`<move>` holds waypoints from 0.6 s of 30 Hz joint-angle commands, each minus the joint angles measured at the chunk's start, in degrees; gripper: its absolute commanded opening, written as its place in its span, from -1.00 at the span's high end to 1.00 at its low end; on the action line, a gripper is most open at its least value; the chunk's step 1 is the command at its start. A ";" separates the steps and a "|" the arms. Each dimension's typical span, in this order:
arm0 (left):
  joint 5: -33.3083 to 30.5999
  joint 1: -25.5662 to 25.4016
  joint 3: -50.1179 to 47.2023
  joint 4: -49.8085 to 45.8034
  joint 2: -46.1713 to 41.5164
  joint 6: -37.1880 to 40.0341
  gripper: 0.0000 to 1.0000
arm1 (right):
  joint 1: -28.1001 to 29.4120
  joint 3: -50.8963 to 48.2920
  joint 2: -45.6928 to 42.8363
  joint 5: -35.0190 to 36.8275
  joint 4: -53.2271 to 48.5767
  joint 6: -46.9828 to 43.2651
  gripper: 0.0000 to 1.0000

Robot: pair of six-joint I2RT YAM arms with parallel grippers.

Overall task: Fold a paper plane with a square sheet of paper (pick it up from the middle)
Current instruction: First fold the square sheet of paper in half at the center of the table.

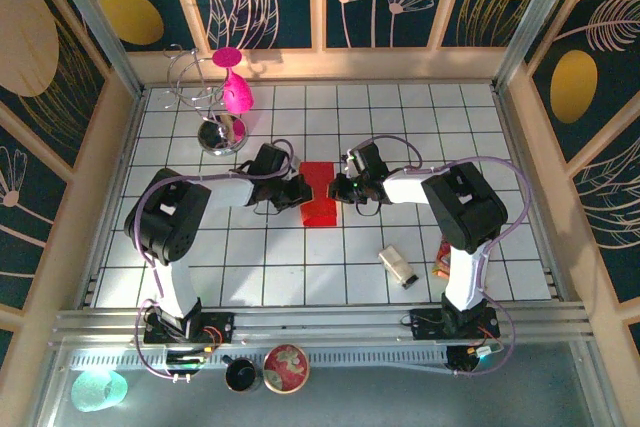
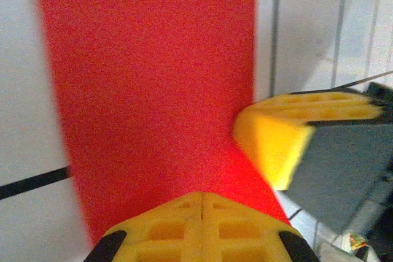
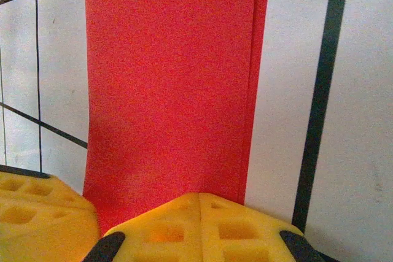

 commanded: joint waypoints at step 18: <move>-2.48 -0.80 -3.78 -10.28 0.58 6.85 1.00 | 0.36 -8.15 12.72 14.77 -18.68 -1.45 0.87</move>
